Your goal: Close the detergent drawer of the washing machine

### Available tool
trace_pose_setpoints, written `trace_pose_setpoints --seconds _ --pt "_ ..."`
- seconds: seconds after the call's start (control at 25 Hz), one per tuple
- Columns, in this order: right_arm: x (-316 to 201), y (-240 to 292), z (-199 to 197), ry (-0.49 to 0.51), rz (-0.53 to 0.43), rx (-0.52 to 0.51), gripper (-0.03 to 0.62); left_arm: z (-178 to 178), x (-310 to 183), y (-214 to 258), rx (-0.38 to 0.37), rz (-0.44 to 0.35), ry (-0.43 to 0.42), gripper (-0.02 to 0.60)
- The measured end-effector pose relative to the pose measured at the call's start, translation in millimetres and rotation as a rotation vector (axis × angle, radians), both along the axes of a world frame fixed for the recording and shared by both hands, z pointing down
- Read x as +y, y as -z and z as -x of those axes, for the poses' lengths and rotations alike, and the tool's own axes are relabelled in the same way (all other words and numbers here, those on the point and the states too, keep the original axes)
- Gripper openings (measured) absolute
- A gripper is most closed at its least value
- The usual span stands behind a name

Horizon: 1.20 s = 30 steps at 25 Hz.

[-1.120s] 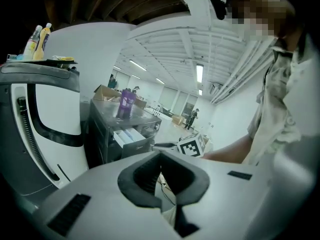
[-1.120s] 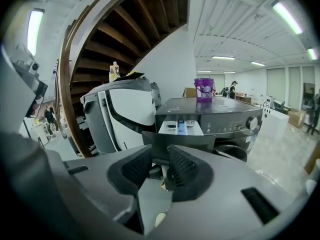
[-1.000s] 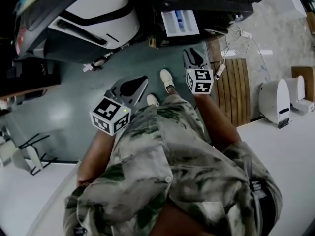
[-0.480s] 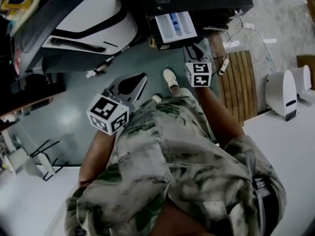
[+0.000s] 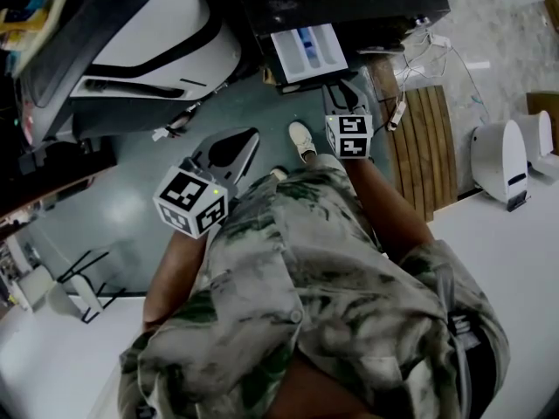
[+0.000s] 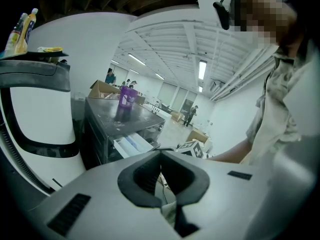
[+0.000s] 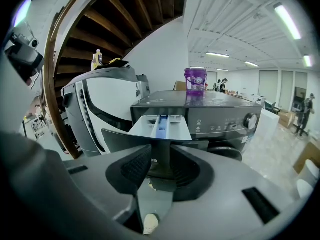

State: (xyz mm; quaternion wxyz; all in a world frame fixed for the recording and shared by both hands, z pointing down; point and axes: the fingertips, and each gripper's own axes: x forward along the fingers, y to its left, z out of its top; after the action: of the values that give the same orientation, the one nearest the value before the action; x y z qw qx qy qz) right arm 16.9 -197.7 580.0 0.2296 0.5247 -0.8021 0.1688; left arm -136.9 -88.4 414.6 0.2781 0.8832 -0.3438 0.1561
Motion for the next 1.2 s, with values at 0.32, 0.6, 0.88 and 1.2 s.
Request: trace_pose_setpoints --seconds 0.32,0.6,0.88,1.2 --pt "-10.8 -1.1 1.9 0.014 -0.002 0.012 0.132 -0.3 -11.4 0.7 -0.001 -0.01 0.006 0.023" --pt "-20.3 1.7 4.8 0.024 0.016 0.015 0.13 2.9 -17.3 2.2 0.003 -0.014 0.029 0.023" --pt "-27.5 1.6 6.9 0.042 0.012 0.012 0.126 6.8 -24.2 1.6 0.006 -0.014 0.051 0.023" --pt "-35.7 2.5 8.2 0.051 0.006 0.004 0.126 3.6 -31.5 1.6 0.001 -0.018 0.051 0.023"
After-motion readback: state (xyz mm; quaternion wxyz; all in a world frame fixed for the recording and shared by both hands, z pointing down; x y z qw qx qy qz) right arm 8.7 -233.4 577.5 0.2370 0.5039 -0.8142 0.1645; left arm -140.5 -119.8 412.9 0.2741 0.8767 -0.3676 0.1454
